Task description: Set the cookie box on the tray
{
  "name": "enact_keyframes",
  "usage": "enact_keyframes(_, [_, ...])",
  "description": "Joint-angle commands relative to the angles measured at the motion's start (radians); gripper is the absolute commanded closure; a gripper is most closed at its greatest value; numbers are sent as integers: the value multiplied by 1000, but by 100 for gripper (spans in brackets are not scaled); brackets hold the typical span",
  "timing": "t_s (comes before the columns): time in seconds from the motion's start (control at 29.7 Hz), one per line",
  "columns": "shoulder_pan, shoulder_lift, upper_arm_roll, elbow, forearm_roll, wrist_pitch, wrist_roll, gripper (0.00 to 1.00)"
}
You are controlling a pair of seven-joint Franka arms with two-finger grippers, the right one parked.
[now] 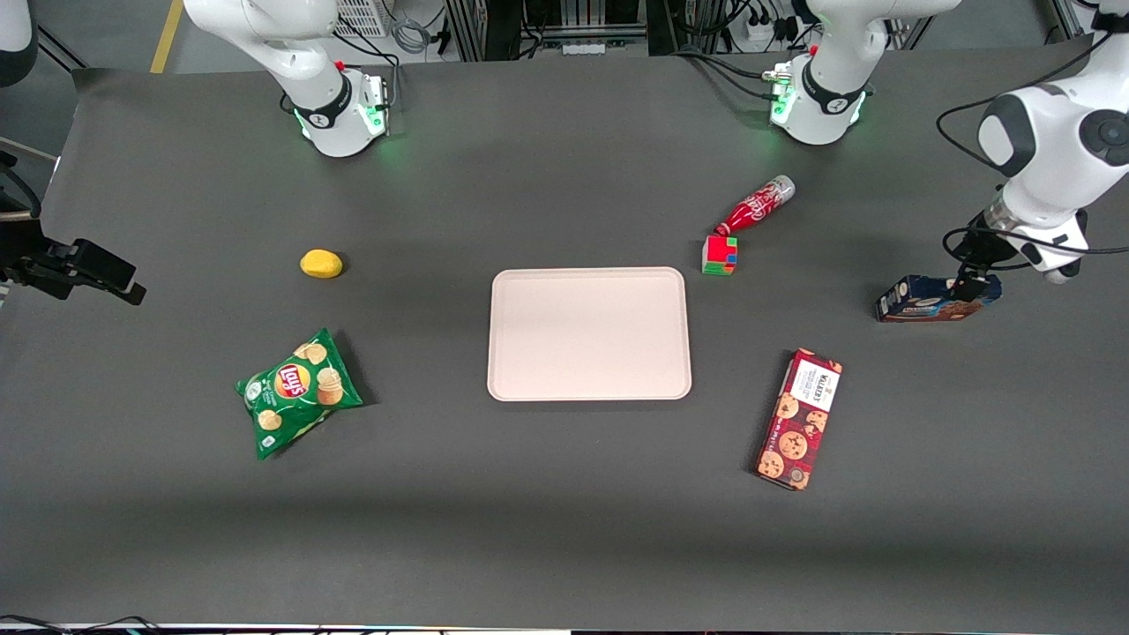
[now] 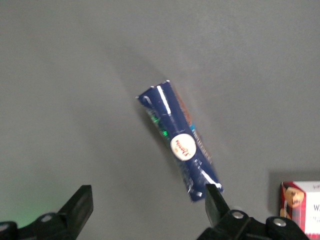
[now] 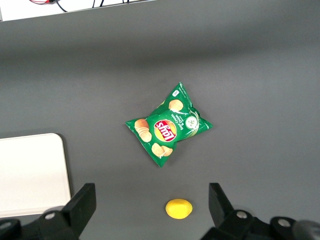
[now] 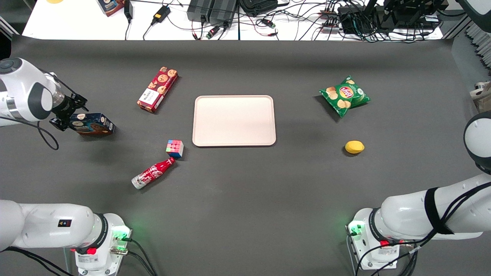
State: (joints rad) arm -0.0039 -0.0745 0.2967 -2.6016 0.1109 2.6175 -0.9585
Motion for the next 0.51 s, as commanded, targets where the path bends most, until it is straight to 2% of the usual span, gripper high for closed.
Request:
enact_keyframes(0.0, [13,67,-4,5,1,93,-29,0])
enact_keyframes(0.27, [15,134,-5,8,-14,173,-31,0])
enact_keyframes(0.3, [15,139,-5,8,-23,177,-31,3])
enact_keyframes(0.47, [15,141,-5,12,-53,171,-32,58])
